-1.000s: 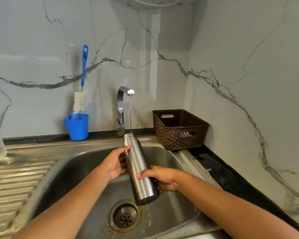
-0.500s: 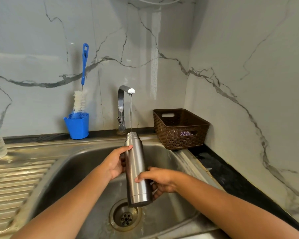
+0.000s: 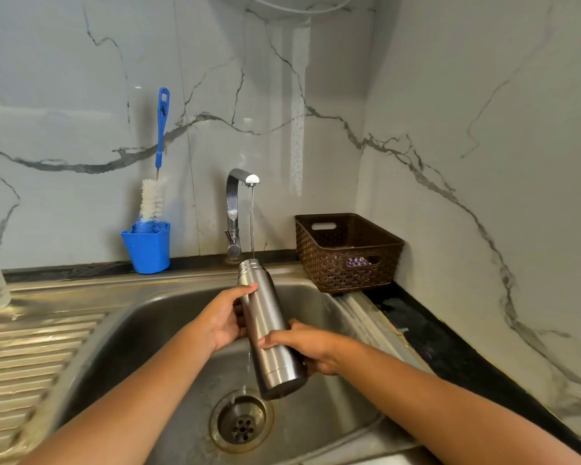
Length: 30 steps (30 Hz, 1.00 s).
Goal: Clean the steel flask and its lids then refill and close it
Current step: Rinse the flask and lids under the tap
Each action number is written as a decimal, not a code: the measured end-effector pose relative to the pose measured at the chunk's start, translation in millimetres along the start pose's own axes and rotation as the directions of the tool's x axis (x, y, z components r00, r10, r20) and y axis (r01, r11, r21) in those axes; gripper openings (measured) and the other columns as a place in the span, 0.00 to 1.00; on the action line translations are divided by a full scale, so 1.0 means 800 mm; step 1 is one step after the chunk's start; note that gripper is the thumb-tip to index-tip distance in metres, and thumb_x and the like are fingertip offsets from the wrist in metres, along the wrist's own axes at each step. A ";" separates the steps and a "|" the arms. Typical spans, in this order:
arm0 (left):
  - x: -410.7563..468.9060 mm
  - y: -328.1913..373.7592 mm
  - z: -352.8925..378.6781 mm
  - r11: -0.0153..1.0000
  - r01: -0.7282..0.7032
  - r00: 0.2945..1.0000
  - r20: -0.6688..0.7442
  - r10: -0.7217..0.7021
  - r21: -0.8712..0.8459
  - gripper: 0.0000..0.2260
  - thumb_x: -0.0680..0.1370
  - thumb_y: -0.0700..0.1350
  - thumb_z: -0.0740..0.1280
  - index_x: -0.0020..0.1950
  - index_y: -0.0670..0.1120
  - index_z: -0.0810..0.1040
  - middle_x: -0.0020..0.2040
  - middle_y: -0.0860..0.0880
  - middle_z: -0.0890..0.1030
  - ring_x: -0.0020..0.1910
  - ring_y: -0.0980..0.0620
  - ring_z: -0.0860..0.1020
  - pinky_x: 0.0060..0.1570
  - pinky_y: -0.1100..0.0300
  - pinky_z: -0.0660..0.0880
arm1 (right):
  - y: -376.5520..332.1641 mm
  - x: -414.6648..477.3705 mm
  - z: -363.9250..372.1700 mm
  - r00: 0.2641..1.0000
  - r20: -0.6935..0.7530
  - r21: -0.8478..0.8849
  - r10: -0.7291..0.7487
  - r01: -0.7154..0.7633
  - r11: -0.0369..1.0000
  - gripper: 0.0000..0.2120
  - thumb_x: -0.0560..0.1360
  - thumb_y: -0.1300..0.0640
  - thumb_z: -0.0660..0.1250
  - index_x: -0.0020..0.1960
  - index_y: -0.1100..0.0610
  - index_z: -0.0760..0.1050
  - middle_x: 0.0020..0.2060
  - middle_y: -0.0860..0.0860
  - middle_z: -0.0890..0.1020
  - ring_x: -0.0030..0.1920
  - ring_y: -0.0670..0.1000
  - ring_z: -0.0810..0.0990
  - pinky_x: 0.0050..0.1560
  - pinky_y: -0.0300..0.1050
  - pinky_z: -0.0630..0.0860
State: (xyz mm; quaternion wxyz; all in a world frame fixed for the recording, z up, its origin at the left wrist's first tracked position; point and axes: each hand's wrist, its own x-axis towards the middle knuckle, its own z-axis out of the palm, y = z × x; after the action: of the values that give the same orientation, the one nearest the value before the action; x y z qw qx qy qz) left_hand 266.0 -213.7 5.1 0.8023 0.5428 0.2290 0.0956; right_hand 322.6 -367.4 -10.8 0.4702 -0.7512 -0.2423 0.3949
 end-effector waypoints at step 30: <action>0.006 -0.001 0.008 0.998 -0.052 0.996 -0.079 0.049 -0.038 0.16 0.75 0.46 0.68 0.58 0.41 0.71 0.50 0.39 0.78 0.47 0.42 0.78 0.41 0.51 0.75 | -0.002 0.007 -0.006 0.992 -0.100 0.027 -0.078 0.081 0.996 0.32 0.70 0.48 0.71 0.67 0.53 0.59 0.56 0.55 0.77 0.54 0.53 0.78 0.55 0.49 0.76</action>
State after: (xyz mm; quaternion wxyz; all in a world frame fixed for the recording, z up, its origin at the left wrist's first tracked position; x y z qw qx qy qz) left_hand 273.0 -217.4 5.1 0.8009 0.5280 0.2443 0.1417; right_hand 329.5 -365.2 -10.0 0.5083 -0.7522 -0.2424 0.3420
